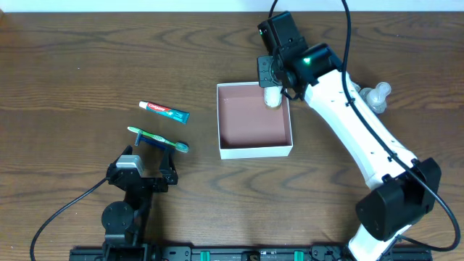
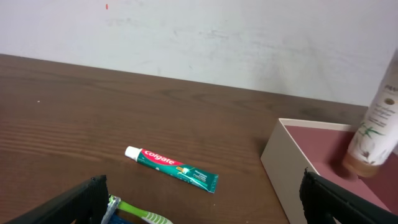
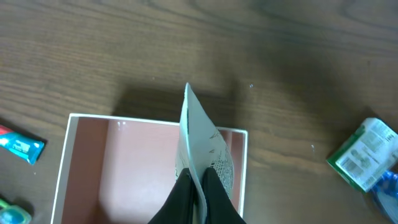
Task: Pack container
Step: 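Release the tube upright in the box and withdraw right gripper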
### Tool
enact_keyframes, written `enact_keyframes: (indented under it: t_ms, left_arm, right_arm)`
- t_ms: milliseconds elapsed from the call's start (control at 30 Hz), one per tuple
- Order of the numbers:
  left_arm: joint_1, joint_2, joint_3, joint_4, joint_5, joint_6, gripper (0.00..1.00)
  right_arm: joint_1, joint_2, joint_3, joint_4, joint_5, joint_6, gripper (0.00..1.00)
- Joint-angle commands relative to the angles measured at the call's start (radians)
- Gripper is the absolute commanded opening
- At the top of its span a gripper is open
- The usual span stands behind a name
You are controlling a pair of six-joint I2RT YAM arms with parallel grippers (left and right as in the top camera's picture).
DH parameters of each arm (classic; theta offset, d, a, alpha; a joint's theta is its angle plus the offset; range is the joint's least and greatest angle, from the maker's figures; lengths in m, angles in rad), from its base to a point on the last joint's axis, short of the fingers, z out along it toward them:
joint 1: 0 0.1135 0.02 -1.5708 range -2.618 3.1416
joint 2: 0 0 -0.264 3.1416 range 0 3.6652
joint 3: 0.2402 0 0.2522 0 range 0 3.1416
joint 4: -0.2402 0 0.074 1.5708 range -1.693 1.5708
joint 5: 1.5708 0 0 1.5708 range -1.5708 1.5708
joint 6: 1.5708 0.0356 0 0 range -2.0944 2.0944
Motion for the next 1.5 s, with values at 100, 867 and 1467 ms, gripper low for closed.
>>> enact_keyframes:
  t_ms: [100, 867, 1467]
  left_arm:
    - [0.005, -0.005, -0.016, -0.036, 0.012, -0.001, 0.98]
    - [0.005, -0.005, -0.016, -0.036, 0.012, -0.001, 0.98]
    - [0.005, -0.005, -0.016, -0.036, 0.012, -0.001, 0.98]
  right_arm:
    - [-0.003, 0.0, -0.071, 0.057, 0.024, -0.011, 0.03]
    - [-0.044, -0.002, -0.069, 0.062, 0.021, 0.011, 0.55]
    - [-0.223, -0.209, 0.324, -0.414, 0.134, 0.058, 0.7]
